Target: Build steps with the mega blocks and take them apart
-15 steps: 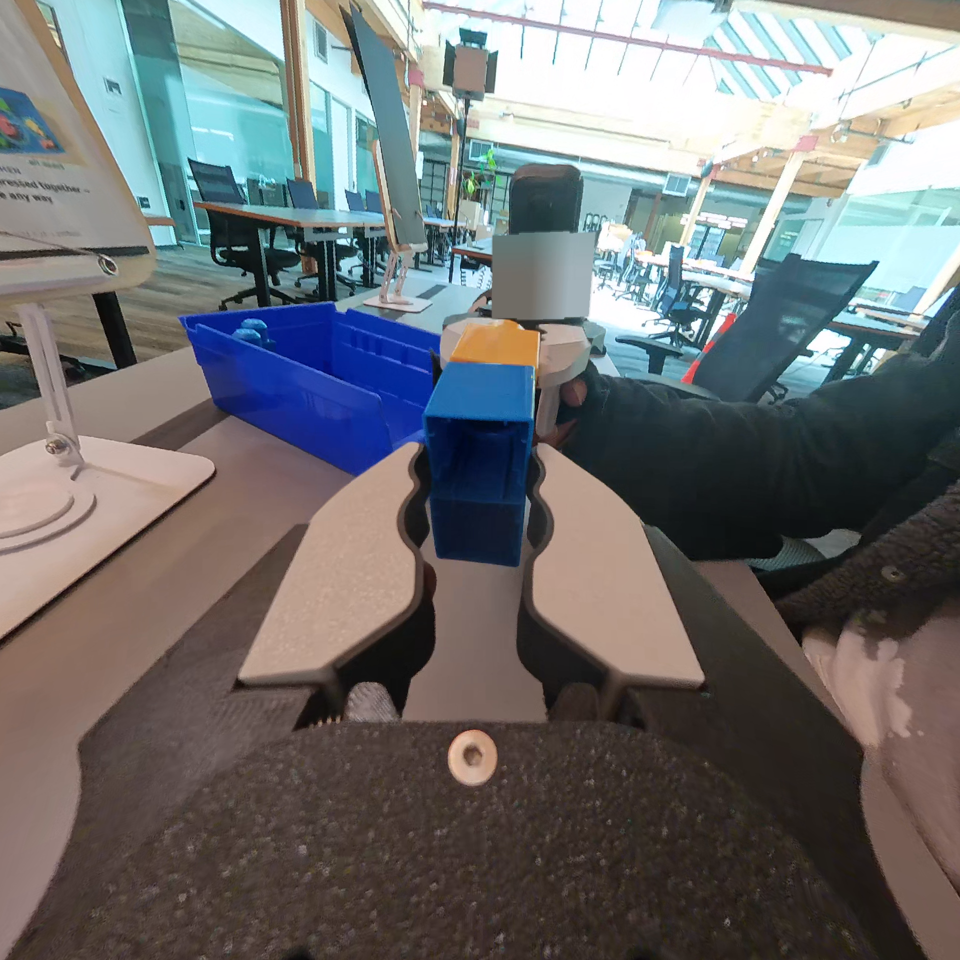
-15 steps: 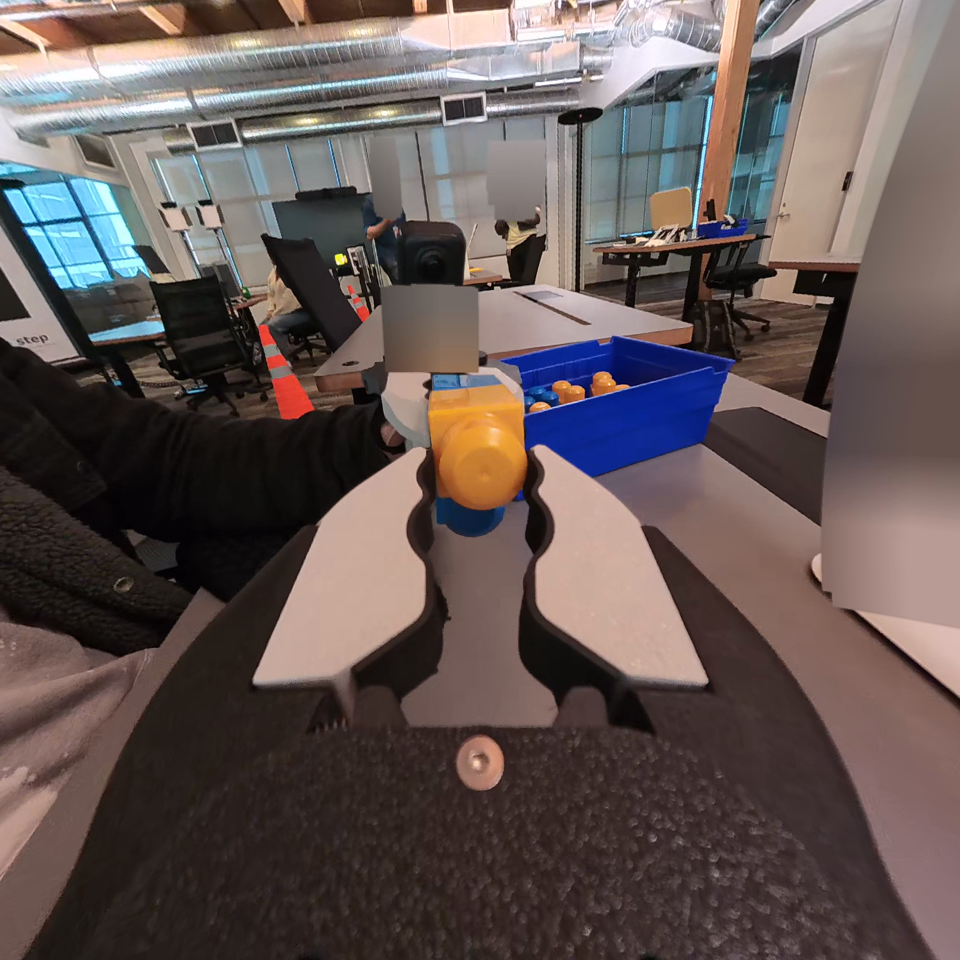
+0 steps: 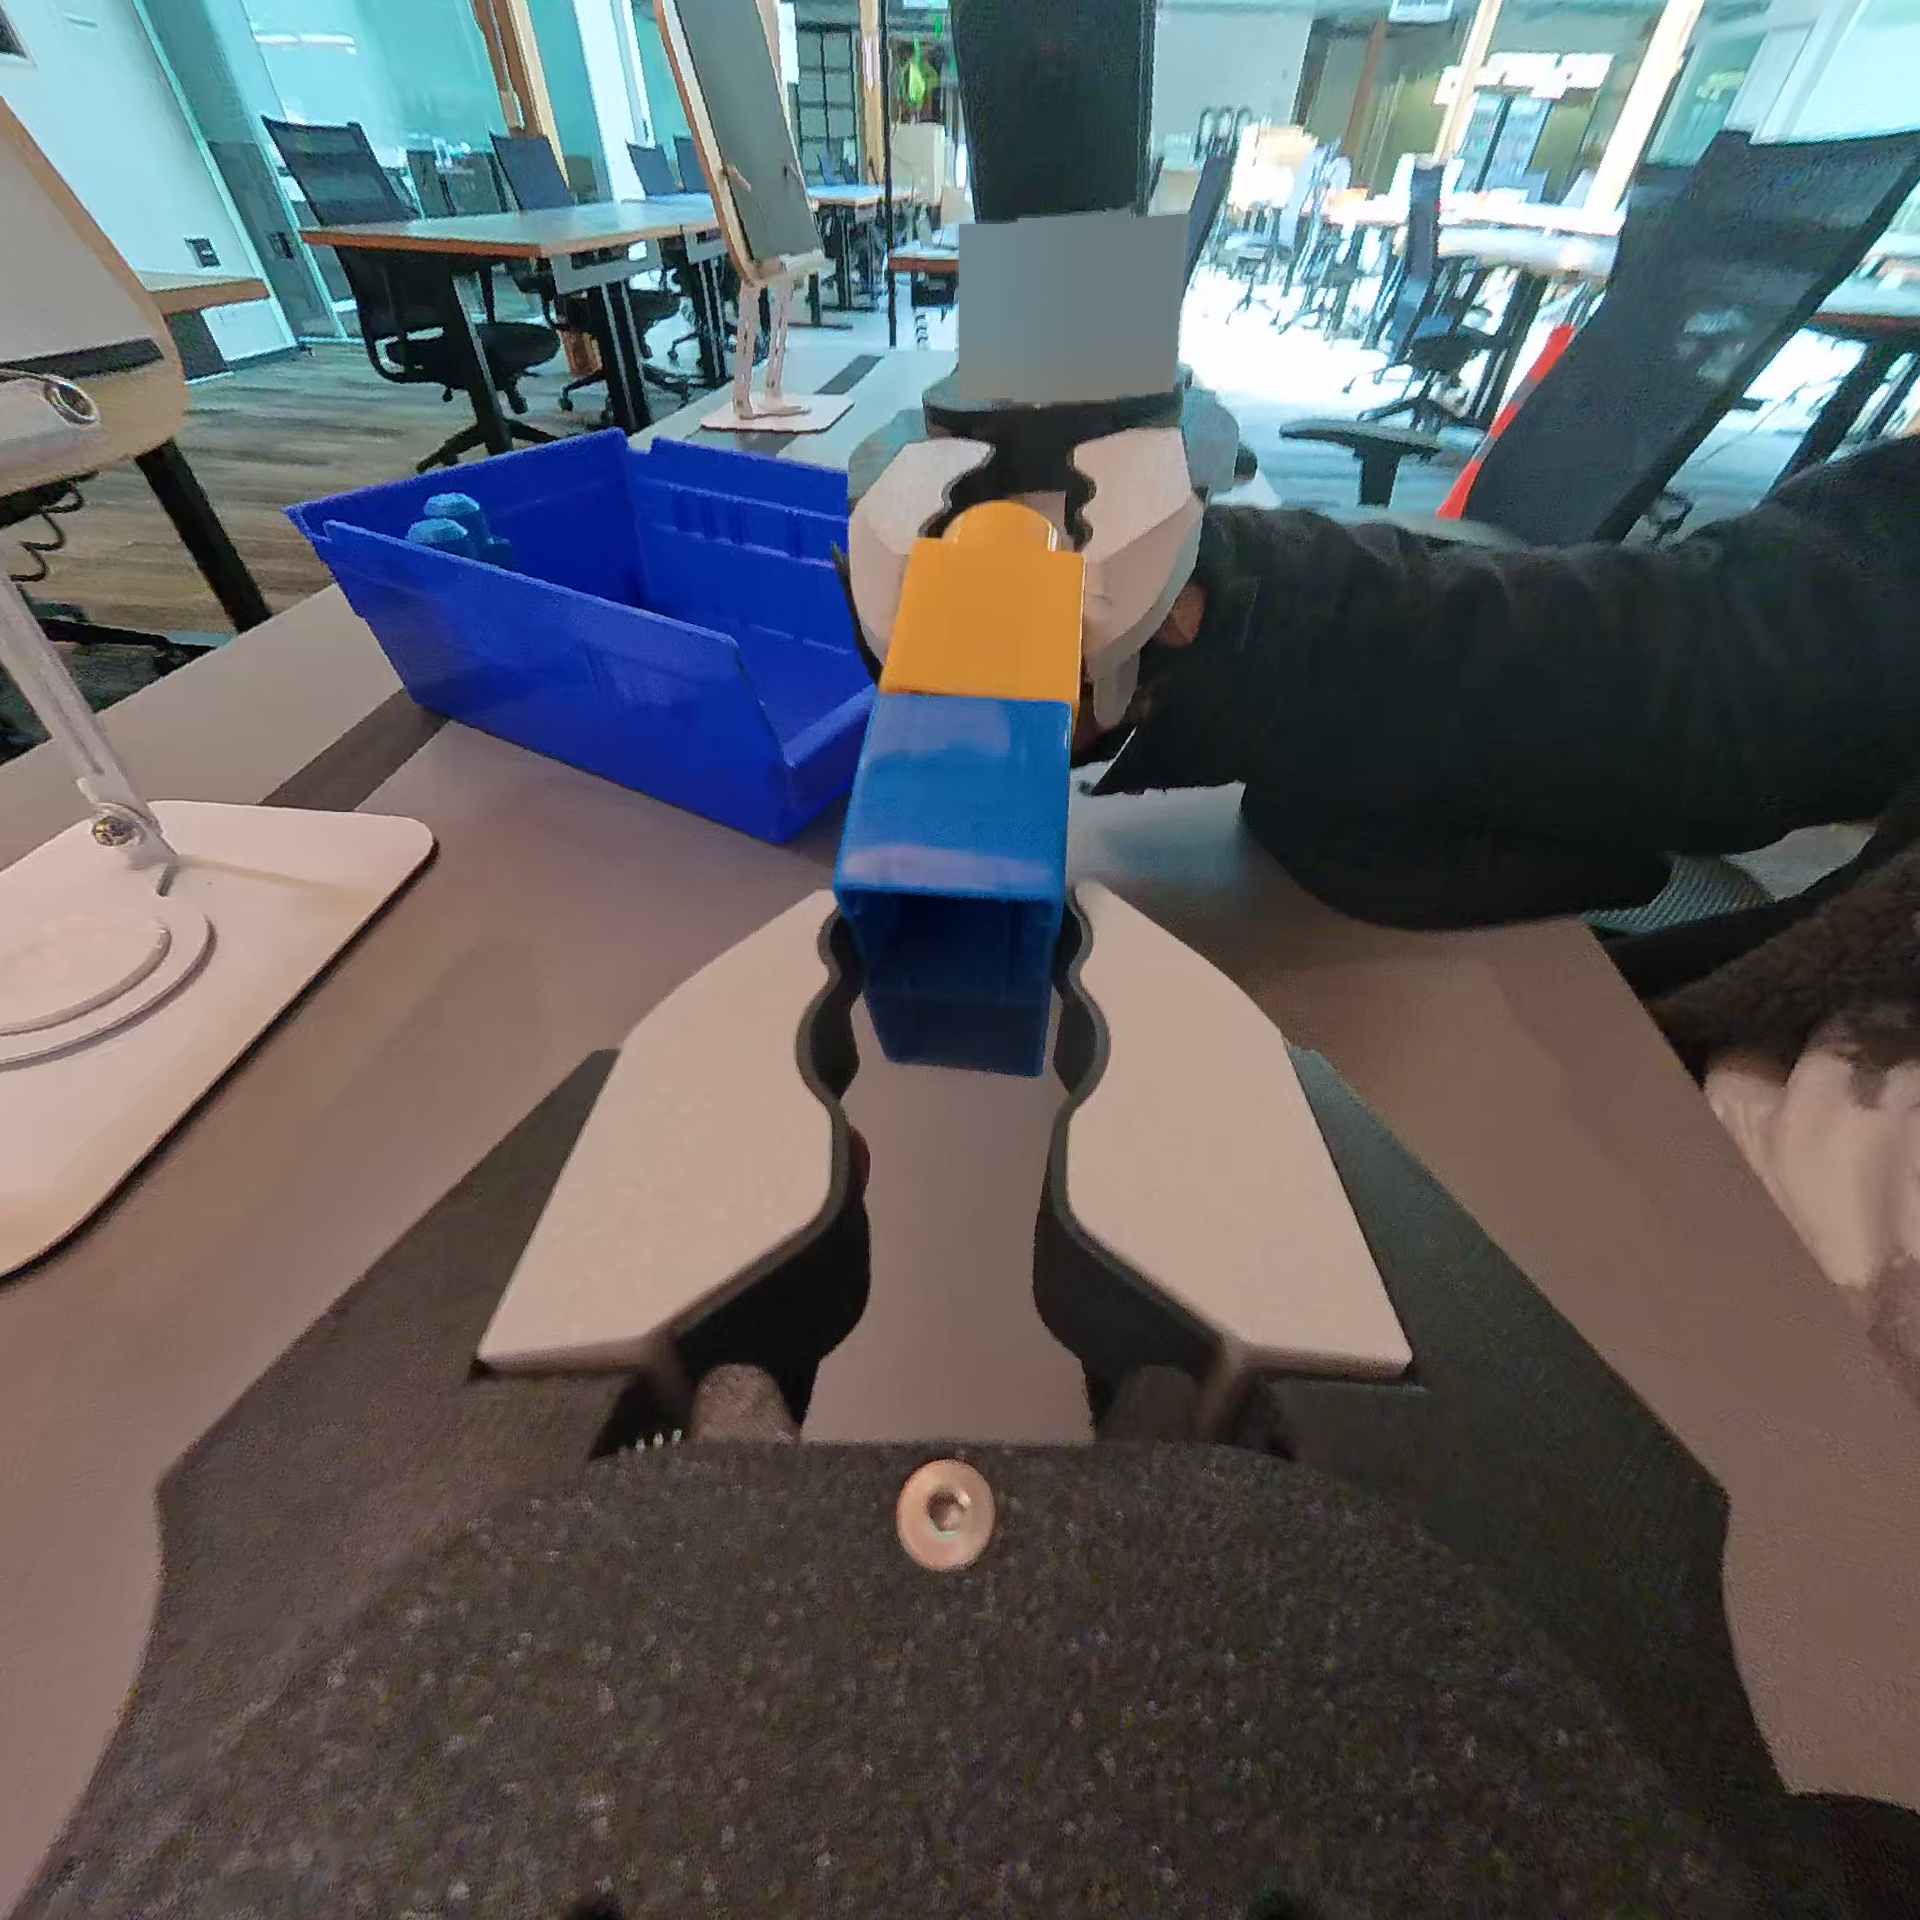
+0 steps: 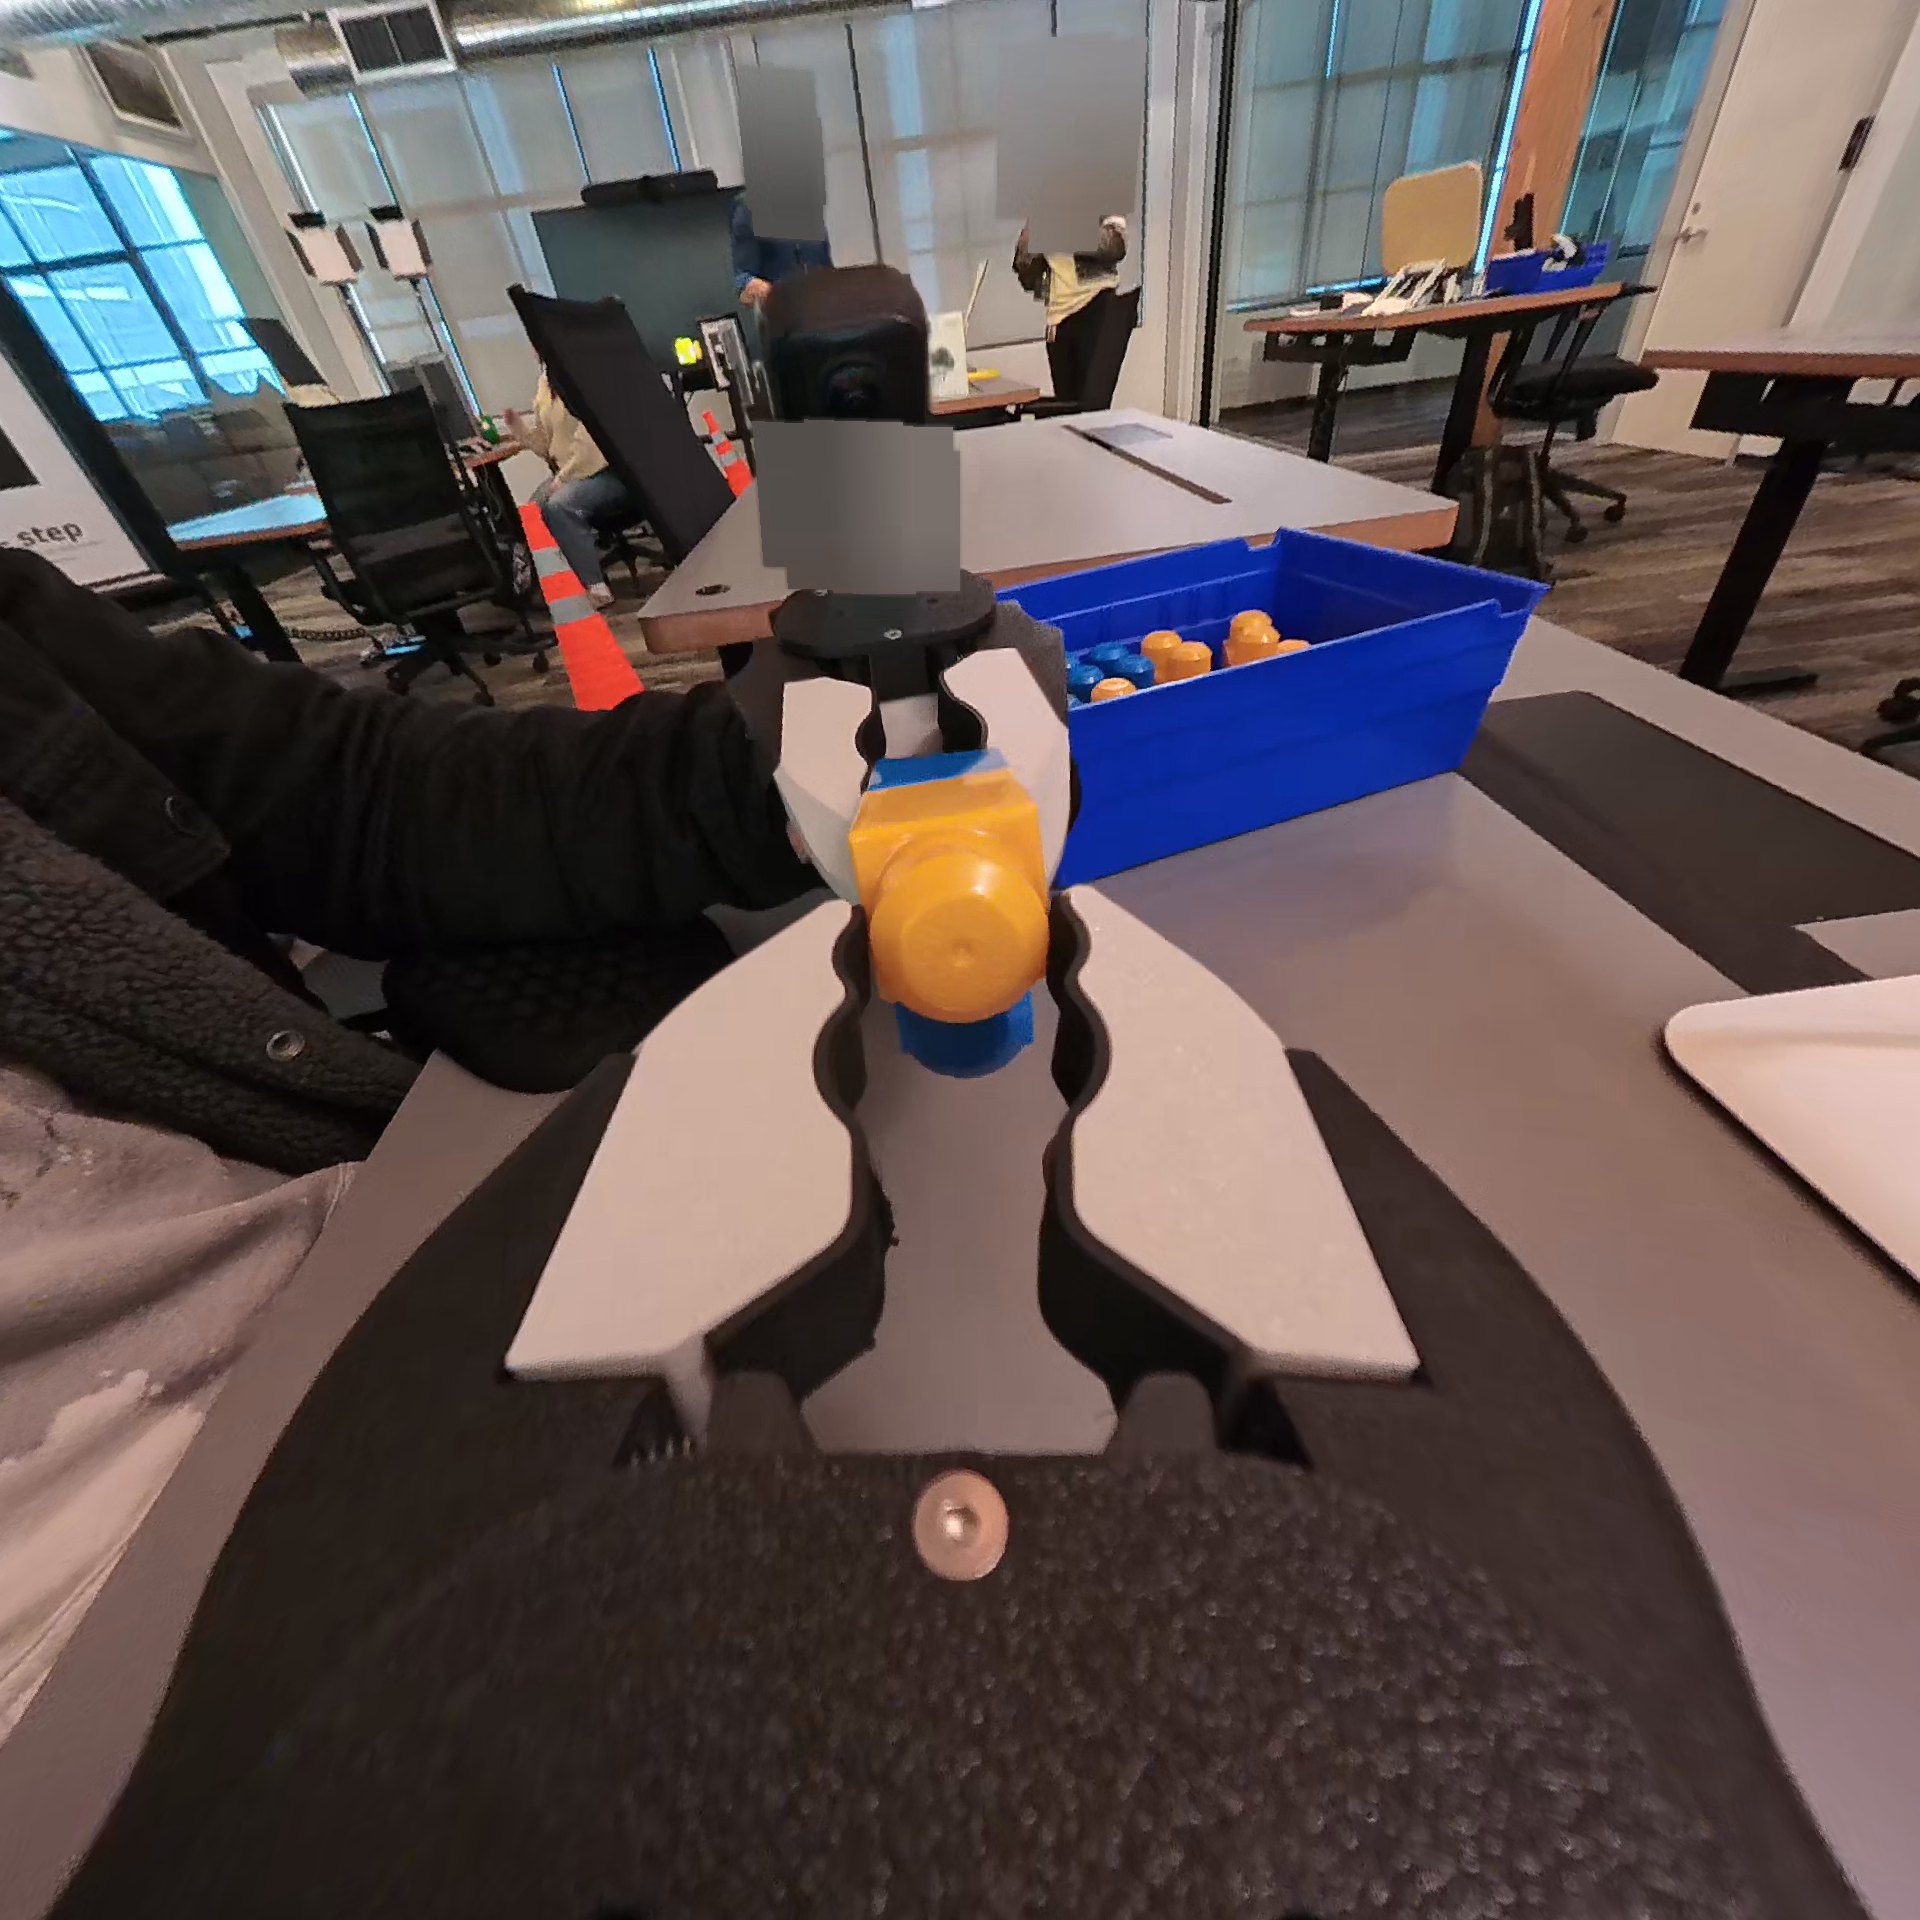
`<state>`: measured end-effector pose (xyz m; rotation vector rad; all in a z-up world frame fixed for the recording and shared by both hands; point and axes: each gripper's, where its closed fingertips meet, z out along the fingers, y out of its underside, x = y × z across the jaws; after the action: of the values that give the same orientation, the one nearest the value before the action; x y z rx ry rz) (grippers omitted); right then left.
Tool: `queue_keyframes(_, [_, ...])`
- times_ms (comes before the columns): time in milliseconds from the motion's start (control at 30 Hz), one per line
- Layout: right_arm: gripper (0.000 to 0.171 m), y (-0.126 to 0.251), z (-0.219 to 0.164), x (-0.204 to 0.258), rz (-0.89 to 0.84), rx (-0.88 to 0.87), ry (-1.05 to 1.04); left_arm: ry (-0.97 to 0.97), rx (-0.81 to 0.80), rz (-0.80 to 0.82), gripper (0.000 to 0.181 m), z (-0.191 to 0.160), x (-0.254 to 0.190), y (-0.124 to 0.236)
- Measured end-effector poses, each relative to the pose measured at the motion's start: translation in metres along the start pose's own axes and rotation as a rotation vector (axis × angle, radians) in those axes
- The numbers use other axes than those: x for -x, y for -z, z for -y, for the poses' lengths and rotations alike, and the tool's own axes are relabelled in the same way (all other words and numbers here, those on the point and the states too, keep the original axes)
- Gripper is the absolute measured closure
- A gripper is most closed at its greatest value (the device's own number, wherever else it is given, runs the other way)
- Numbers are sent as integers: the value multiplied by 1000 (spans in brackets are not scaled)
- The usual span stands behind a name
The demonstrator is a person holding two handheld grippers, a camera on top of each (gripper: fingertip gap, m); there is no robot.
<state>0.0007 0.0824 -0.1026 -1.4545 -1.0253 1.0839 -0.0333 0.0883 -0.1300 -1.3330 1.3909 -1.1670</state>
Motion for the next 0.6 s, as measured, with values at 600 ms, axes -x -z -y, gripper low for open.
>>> queue_keyframes(600, [139,0,-13,9,-6,117,142,-94,135,-7,145,-24,-6,-8])
